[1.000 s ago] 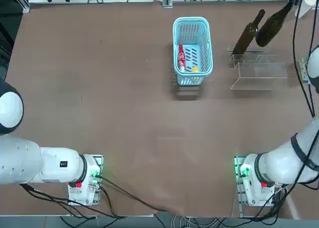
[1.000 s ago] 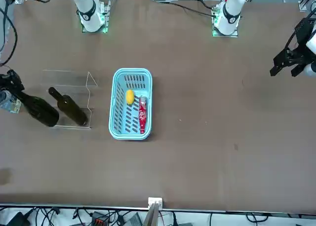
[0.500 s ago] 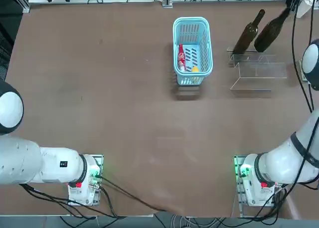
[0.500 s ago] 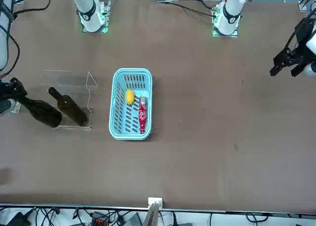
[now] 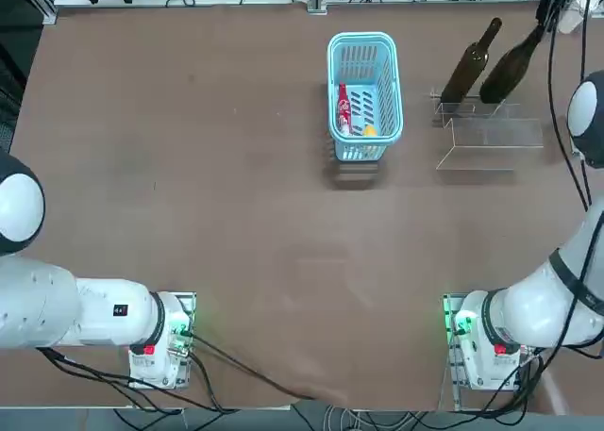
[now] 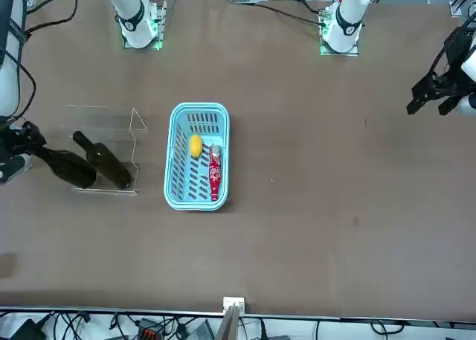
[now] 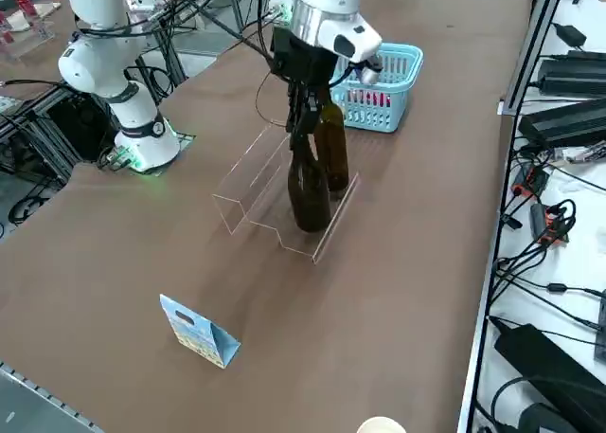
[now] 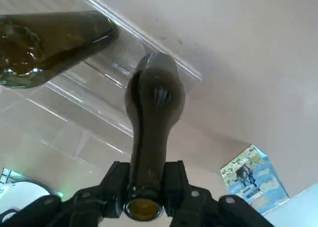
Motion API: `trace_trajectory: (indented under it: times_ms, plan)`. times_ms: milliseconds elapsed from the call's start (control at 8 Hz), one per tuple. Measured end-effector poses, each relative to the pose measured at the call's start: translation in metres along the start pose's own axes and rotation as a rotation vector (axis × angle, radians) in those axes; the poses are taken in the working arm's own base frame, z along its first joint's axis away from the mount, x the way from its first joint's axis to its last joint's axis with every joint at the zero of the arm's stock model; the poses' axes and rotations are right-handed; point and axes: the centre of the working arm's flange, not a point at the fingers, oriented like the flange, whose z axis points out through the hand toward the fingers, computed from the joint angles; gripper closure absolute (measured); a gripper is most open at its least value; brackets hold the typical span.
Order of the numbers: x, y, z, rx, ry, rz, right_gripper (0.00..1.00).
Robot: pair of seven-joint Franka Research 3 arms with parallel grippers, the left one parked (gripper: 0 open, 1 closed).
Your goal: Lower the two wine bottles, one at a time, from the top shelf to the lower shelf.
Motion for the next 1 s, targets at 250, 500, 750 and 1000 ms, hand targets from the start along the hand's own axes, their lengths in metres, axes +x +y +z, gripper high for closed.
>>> trace_trajectory:
  times_ms: [250, 500, 750, 1000]
  plan:
    - [0.003, 0.002, 0.006, -0.003, -0.006, 0.000, 0.61]
    - [0.005, 0.005, 0.013, -0.010, -0.007, 0.000, 0.61]
    - [0.005, 0.006, 0.013, -0.014, -0.004, 0.001, 0.61]
    - [0.005, 0.005, 0.012, -0.016, -0.002, 0.000, 0.44]
